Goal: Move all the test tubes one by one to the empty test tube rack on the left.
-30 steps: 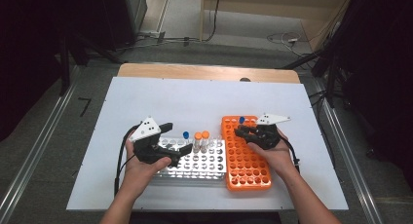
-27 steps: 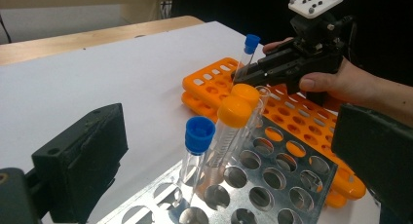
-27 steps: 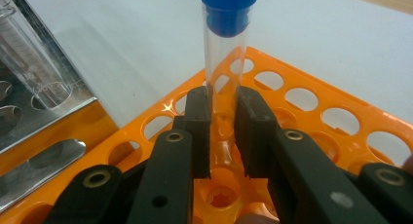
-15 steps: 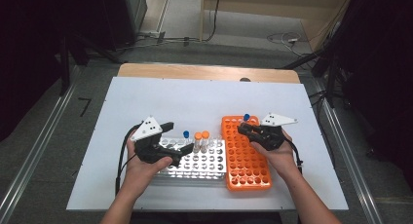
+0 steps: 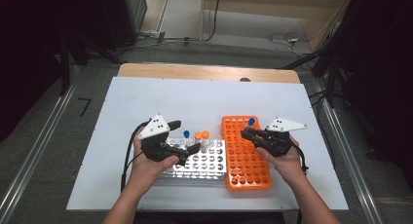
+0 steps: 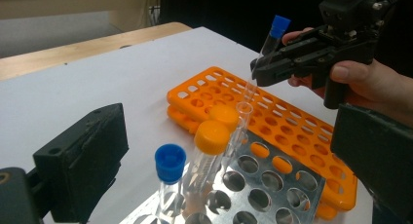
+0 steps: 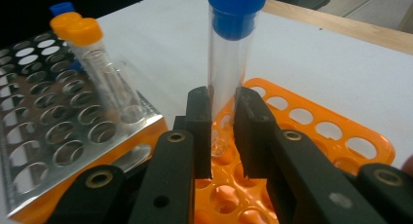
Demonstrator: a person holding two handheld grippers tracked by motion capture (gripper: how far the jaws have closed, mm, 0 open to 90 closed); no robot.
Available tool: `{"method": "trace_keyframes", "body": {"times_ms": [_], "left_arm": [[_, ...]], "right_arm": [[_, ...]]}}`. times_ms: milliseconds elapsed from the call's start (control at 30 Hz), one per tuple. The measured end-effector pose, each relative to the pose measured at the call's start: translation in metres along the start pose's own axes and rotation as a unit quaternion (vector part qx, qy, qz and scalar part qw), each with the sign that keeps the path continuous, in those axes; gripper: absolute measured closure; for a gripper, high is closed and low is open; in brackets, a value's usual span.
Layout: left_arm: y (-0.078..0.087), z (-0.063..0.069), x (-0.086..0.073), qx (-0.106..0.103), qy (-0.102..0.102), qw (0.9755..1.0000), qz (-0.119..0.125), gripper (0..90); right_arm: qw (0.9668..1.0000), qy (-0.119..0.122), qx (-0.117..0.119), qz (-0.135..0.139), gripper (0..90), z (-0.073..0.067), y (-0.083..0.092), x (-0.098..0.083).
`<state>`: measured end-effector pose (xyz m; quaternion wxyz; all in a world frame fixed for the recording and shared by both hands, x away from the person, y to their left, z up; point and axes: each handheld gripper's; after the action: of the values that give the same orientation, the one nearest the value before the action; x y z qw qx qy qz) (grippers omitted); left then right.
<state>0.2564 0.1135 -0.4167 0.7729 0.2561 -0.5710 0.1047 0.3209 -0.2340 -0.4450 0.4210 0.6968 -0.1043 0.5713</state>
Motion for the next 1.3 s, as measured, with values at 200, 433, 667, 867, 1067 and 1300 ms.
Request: {"method": "trace_keyframes", "body": {"times_ms": [200, 433, 667, 867, 1067, 1300], "left_arm": [[-0.007, 0.003, 0.004, -0.011, -0.005, 0.9999, 0.000, 0.9], [-0.013, 0.008, 0.006, -0.025, -0.008, 0.9997, -0.002, 2.0], [-0.017, 0.014, 0.008, -0.039, -0.013, 0.9991, -0.002, 2.6], [-0.020, 0.019, 0.009, -0.053, -0.014, 0.9985, 0.003, 4.4], [-0.024, 0.026, 0.011, -0.066, -0.018, 0.9976, 0.005, 7.9], [-0.031, 0.037, 0.012, -0.067, -0.030, 0.9973, 0.003, 22.6]], "right_arm": [[0.9999, 0.007, 0.014, 0.001, 75.3, -0.009, 0.011, 0.001], [0.9990, 0.009, 0.044, -0.006, 75.3, -0.022, 0.022, 0.004], [0.9966, 0.018, 0.081, -0.010, 75.3, -0.037, 0.027, 0.010], [0.9945, 0.032, 0.098, -0.012, 75.3, -0.053, 0.025, 0.013], [0.9925, 0.039, 0.115, -0.014, 75.3, -0.066, 0.021, 0.016], [0.9907, 0.043, 0.128, -0.017, 75.3, -0.078, 0.017, 0.016]]}}
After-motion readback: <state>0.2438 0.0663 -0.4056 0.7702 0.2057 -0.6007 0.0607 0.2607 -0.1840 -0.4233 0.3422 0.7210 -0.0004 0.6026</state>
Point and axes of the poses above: each handheld gripper's, and its own axes: y roughly backward along the jaws, x roughly out of its top, z roughly to its right, and after that the axes turned 10 degrees about -x, right-handed
